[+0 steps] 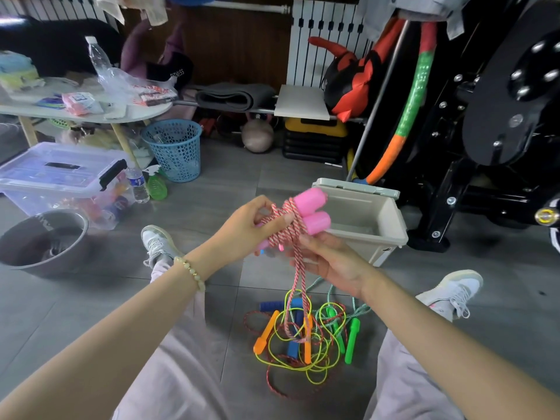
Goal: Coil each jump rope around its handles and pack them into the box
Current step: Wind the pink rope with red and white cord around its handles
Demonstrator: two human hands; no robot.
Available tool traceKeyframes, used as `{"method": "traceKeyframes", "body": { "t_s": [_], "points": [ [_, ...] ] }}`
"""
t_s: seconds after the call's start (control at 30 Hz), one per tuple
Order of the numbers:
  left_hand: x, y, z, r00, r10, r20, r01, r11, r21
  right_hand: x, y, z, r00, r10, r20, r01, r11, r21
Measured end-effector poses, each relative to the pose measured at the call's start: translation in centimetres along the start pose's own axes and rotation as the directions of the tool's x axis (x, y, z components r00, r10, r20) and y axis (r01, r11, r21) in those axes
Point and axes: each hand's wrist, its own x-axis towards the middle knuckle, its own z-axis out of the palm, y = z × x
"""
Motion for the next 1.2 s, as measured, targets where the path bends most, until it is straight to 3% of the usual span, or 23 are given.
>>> {"method": "traceKeyframes", "body": {
  "t_s": [0.13,0.23,0.3,0.4,0.5,0.67,0.77,0.87,1.0,1.2],
  "points": [
    [1.7,-0.4,-0.4,0.99,-0.028,-0.136,0.03,1.0,0.01,0.7,1.2,1.4,0.991,-0.098,-0.085,0.06,0.926,-0.372],
    [2.5,-0.8,-0.3,0.986,-0.039,-0.163,0.051,0.996,0.072,1.4,0.4,1.7,0.971,-0.232,-0.056,0.11,0.642,-0.759],
    [2.9,-1.6,-0.5,0.977,-0.059,-0.204,0.091,0.984,0.153,1.3,-0.3,2.0,0.974,-0.225,-0.003,0.115,0.506,-0.855],
    [3.0,-2.2,-1.0,0.98,-0.09,-0.176,0.124,0.973,0.194,0.9,-1.6,2.8,0.959,-0.276,0.066,0.177,0.403,-0.898],
    [2.1,-1.8,-0.4,0.997,-0.039,-0.071,0.057,0.962,0.268,1.4,-3.0,2.0,0.932,-0.358,0.049,0.191,0.372,-0.908],
    [0.4,-1.0,0.2,0.994,-0.016,0.109,-0.021,0.943,0.331,1.2,-3.3,0.7,0.925,-0.367,0.101,0.212,0.278,-0.937],
    [-0.5,-0.2,0.4,0.983,-0.051,0.177,0.003,0.966,0.26,0.9,-3.4,0.6,0.919,-0.38,0.105,0.226,0.29,-0.93],
    [-0.8,-0.6,0.6,0.967,-0.064,0.247,-0.028,0.935,0.352,0.9,-3.3,0.5,0.919,-0.376,0.115,0.238,0.297,-0.925],
    [-1.4,-0.4,1.3,0.958,-0.054,0.282,-0.075,0.901,0.428,0.7,-3.6,0.7,0.914,-0.321,0.248,0.307,0.148,-0.94],
    [-2.2,0.3,1.3,0.924,-0.044,0.38,-0.185,0.819,0.544,0.9,-4.5,0.2,0.945,-0.197,0.261,0.309,0.282,-0.908]
  ]
}}
